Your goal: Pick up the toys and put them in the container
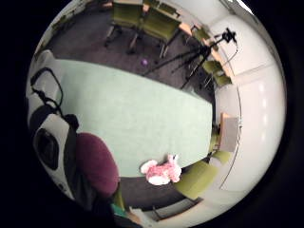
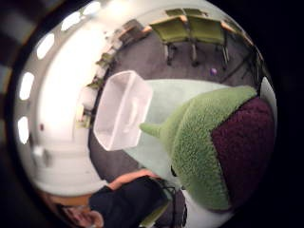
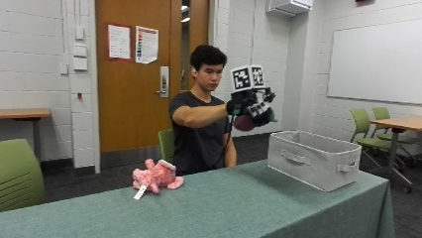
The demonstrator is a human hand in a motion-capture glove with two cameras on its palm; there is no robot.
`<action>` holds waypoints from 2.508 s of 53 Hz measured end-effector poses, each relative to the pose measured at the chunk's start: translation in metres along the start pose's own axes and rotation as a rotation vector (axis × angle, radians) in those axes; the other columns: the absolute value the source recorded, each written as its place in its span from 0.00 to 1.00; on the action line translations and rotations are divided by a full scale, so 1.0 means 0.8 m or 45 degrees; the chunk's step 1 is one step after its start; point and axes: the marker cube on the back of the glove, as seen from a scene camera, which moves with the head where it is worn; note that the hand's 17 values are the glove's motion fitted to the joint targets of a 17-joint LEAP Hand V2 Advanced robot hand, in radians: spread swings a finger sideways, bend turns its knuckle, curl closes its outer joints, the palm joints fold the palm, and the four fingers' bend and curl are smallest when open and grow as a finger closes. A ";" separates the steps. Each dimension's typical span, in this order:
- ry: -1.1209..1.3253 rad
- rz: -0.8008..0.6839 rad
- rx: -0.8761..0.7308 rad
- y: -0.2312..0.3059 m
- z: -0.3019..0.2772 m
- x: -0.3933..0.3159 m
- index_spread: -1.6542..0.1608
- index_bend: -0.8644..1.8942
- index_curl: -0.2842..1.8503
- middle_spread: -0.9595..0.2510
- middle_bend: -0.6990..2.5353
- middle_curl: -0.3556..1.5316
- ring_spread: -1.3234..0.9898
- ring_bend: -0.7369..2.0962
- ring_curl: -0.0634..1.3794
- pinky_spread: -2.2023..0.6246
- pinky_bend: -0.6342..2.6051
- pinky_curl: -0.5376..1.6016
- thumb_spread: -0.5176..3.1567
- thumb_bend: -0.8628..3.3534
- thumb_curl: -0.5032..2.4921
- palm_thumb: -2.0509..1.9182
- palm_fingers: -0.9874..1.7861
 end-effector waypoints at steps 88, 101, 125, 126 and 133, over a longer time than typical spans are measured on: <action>0.167 -0.209 -0.022 0.118 -0.090 -0.105 0.83 0.38 0.33 0.75 0.32 0.41 0.48 0.43 0.25 0.75 0.38 0.40 0.40 0.18 0.26 0.48 0.35; 0.147 0.060 -0.058 0.238 -0.079 0.042 0.81 0.39 0.34 0.73 0.31 0.41 0.46 0.42 0.24 0.75 0.36 0.39 0.39 0.18 0.24 0.48 0.37; 0.041 0.355 -0.251 0.355 0.097 0.235 0.77 0.40 0.36 0.68 0.33 0.42 0.44 0.40 0.24 0.76 0.31 0.39 0.39 0.18 0.23 0.48 0.40; 0.038 0.356 -0.259 0.357 0.105 0.240 0.77 0.40 0.36 0.68 0.33 0.42 0.44 0.40 0.24 0.76 0.31 0.39 0.39 0.18 0.23 0.48 0.40; 0.028 0.389 -0.339 0.368 0.156 0.260 0.76 0.41 0.37 0.67 0.33 0.42 0.43 0.39 0.23 0.76 0.30 0.39 0.39 0.18 0.23 0.48 0.40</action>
